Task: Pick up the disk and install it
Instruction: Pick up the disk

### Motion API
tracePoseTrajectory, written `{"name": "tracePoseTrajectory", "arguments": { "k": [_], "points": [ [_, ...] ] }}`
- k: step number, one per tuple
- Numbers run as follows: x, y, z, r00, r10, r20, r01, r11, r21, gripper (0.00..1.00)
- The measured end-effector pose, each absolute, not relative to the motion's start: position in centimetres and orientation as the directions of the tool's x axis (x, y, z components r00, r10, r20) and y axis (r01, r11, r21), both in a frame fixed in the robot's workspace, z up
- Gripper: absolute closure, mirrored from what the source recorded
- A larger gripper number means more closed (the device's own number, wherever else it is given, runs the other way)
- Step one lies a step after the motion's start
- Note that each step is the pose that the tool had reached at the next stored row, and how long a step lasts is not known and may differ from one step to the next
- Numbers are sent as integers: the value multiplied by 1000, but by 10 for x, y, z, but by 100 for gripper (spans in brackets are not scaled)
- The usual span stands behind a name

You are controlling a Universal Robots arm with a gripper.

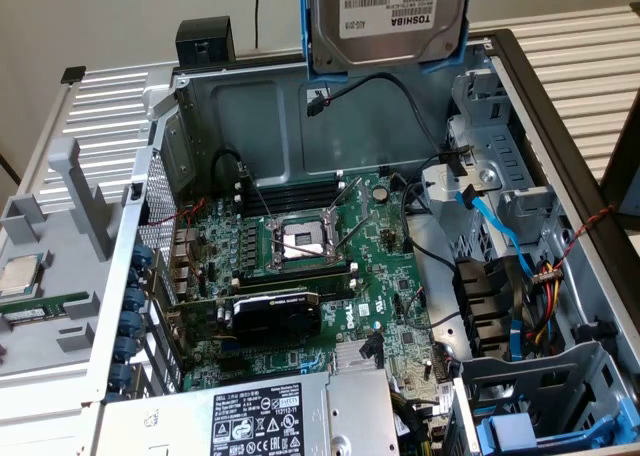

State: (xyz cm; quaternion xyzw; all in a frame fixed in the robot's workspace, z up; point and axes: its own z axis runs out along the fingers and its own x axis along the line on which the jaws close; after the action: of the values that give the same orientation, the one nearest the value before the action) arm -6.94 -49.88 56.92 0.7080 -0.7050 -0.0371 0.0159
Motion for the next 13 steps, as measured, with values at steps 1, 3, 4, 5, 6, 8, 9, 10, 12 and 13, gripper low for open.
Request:
{"name": "tracePoseTrajectory", "arguments": {
  "k": [1,3,4,5,6,8,9,10,12,13],
  "points": [
    [-68,-500,569,3,-1000,-31,-997,-5,78,63],
    [-64,-502,569,3,-999,-33,-996,-6,84,63],
    [-63,-503,569,3,-999,-34,-996,-6,86,63],
    [-61,-505,569,3,-999,-35,-996,-6,89,63],
    [-59,-506,569,3,-999,-36,-996,-6,91,63],
    [-56,-509,569,2,-999,-38,-995,-6,96,63],
    [-54,-510,569,2,-999,-39,-995,-6,98,63],
    [-53,-512,569,2,-999,-40,-995,-6,100,63],
    [-51,-516,569,2,-999,-42,-995,-7,103,63],
    [-49,-517,569,2,-999,-43,-995,-7,104,63]
  ]
}}
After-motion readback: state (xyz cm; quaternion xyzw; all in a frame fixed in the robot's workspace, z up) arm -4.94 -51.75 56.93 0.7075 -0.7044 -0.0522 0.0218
